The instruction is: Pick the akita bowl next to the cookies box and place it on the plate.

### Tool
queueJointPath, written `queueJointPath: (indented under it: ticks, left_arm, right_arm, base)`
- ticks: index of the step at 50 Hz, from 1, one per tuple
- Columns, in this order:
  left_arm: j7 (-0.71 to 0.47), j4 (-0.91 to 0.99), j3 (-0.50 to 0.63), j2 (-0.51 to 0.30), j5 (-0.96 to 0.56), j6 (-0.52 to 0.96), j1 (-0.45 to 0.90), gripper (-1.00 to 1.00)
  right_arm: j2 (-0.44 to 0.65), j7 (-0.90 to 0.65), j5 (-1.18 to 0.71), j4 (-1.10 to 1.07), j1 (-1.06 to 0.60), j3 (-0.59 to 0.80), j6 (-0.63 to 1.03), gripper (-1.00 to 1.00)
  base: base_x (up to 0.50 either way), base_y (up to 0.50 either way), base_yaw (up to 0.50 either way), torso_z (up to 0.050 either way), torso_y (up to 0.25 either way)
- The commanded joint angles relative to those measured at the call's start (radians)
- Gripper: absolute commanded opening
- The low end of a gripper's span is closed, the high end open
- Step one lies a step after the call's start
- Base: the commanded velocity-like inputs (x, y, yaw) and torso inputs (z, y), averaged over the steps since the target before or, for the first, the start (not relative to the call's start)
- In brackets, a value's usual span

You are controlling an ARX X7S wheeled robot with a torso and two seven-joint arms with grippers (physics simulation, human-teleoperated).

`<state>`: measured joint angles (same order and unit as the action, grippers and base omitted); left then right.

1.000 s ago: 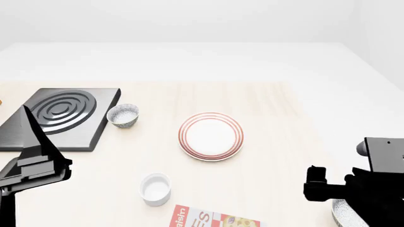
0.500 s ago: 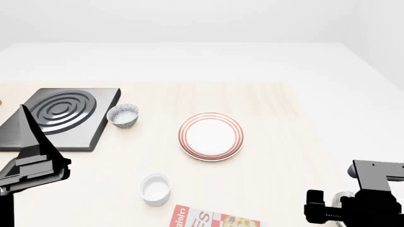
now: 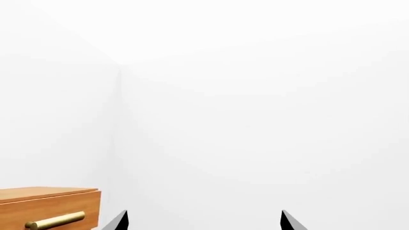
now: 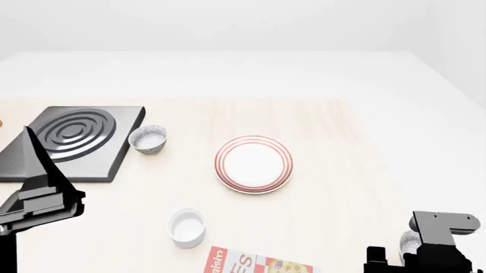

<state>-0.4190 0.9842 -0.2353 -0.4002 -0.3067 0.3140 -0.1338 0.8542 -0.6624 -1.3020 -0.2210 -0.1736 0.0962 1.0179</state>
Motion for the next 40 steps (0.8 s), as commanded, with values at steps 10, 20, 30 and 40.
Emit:
queueJointPath:
  ticks: [10, 20, 30, 40]
  left_arm:
    - [-0.01, -0.008, 0.009, -0.008, -0.001, -0.008, -0.002, 1.0]
    - [-0.016, -0.01, 0.012, -0.013, -0.003, -0.009, -0.001, 1.0]
    - [-0.023, -0.007, 0.016, -0.019, -0.005, -0.004, 0.001, 1.0]
    - [-0.025, -0.014, 0.027, -0.022, -0.002, -0.009, 0.003, 1.0]
  right_arm:
    - [-0.047, 0.054, 0.031, 0.134, 0.037, 0.068, -0.045, 1.0]
    - [-0.034, 0.073, 0.145, 0.039, 0.069, 0.025, -0.206, -1.0]
    - [0.015, 0.057, 0.086, -0.051, 0.002, -0.016, -0.178, -1.0]
    - [0.051, 0.074, 0.077, -0.137, -0.286, 0.042, -0.08, -1.0]
  base:
    - [0.0, 0.0, 0.0, -0.004, 0.0]
    - [0.0, 0.0, 0.0, -0.004, 0.0]
    - [0.0, 0.0, 0.0, -0.001, 0.0]
    - [0.0, 0.0, 0.0, 0.0, 0.0]
